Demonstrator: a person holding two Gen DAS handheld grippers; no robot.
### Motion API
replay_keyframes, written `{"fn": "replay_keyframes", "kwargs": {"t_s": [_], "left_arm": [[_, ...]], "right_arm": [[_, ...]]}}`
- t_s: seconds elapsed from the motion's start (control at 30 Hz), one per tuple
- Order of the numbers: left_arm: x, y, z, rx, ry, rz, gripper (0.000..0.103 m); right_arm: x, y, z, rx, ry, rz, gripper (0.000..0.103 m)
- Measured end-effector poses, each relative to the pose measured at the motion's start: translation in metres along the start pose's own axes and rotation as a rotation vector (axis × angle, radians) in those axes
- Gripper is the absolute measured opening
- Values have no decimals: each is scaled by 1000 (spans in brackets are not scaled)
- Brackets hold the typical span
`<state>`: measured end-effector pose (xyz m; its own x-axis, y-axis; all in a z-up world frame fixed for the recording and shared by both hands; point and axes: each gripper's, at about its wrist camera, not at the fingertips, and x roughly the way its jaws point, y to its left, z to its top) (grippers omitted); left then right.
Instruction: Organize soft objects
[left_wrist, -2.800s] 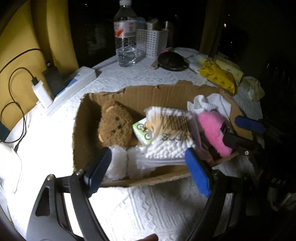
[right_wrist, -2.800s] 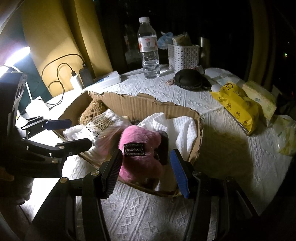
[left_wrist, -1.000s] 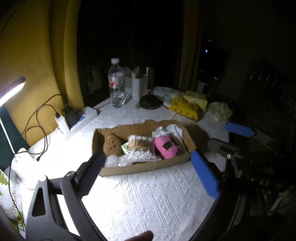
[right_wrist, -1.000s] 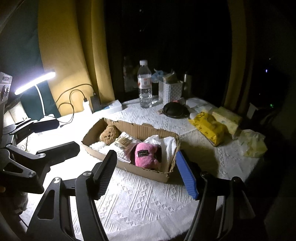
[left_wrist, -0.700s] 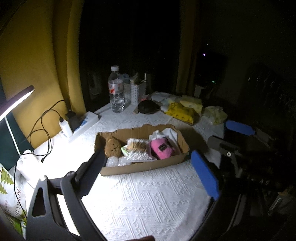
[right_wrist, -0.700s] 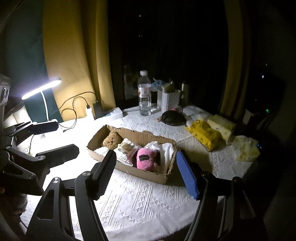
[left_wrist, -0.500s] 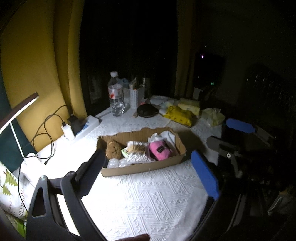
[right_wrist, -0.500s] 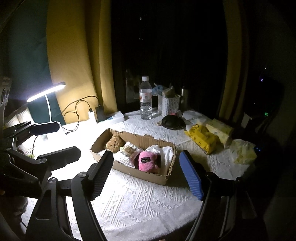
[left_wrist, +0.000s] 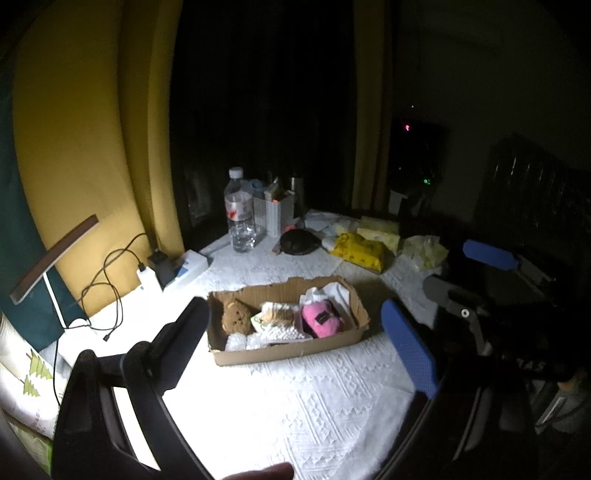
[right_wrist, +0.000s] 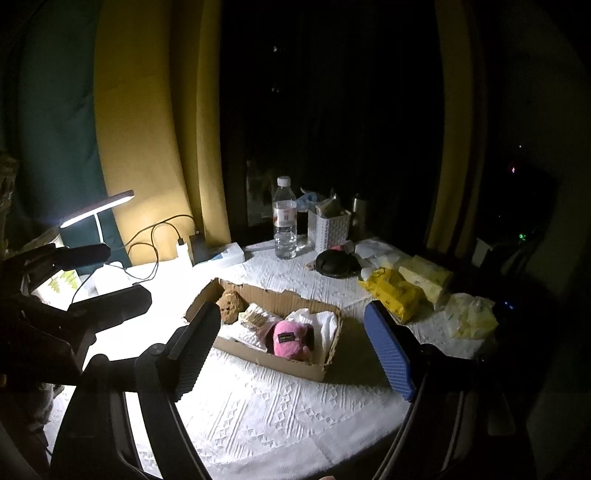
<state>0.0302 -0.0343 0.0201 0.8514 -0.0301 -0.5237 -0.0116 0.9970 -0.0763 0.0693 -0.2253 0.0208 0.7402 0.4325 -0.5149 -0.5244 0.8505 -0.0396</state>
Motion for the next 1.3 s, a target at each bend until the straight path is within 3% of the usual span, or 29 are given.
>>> {"fn": "replay_keyframes", "kwargs": {"t_s": [0.4, 1.3], "left_arm": [[-11, 0, 19, 14, -60, -3, 95], [-14, 2, 21, 15, -75, -1, 95]], "right_arm": [[-15, -4, 17, -14, -55, -30, 83], [-14, 1, 21, -24, -55, -31, 83]]}}
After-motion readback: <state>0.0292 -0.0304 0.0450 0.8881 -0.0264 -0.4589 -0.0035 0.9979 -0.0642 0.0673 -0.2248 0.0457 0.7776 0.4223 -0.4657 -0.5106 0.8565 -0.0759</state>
